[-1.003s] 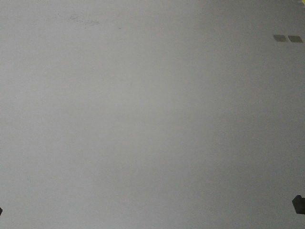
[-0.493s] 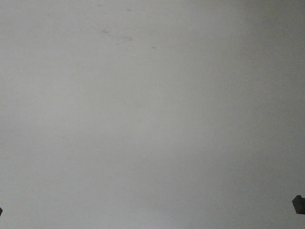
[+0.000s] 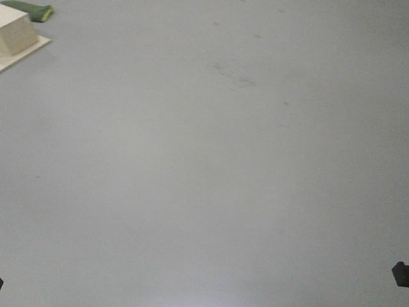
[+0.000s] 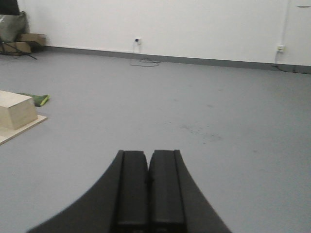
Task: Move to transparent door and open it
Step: 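Drive the base across the grey floor toward the glass sliding door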
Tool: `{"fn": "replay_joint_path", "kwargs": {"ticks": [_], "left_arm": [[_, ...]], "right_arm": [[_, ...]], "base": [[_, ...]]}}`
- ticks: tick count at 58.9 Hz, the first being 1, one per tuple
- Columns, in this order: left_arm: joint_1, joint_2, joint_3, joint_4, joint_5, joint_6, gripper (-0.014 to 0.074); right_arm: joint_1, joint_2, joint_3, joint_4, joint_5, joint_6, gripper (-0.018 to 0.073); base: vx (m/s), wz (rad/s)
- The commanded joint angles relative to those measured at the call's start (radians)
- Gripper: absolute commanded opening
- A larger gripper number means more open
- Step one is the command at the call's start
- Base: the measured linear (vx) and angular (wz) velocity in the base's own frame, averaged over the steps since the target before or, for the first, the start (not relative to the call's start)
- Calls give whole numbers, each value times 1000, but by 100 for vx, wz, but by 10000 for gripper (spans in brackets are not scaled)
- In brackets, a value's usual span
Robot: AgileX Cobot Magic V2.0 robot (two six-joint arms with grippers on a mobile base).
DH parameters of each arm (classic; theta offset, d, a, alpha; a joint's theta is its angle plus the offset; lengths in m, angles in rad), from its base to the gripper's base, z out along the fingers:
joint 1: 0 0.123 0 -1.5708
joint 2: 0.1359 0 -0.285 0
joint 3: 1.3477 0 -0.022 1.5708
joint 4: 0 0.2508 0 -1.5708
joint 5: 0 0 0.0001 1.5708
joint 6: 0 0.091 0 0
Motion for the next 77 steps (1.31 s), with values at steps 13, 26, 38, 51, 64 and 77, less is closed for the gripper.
{"fn": "replay_joint_path", "kwargs": {"ticks": [13,26,38,51,64,77], "left_arm": [[-3,-12,30,-10,-85,-7,-6],[-3,-12,30,-10,-85,-7,-6],[-3,-12,30,-10,-85,-7,-6],[-3,-12,30,-10,-85,-7,-6],[-3,-12,30,-10,-85,-7,-6],[-3,-12,30,-10,-85,-7,-6]], "right_arm": [[-4,-14,13,0,-79,0,-8],[-4,-14,13,0,-79,0,-8],[-4,-14,13,0,-79,0,-8],[-4,-14,13,0,-80,0,-8],[-4,-14,13,0,-80,0,-8],[-4,-14,13,0,-80,0,-8]], "base": [[71,62],[72,72],[72,76],[72,60],[72,39],[70,29]]}}
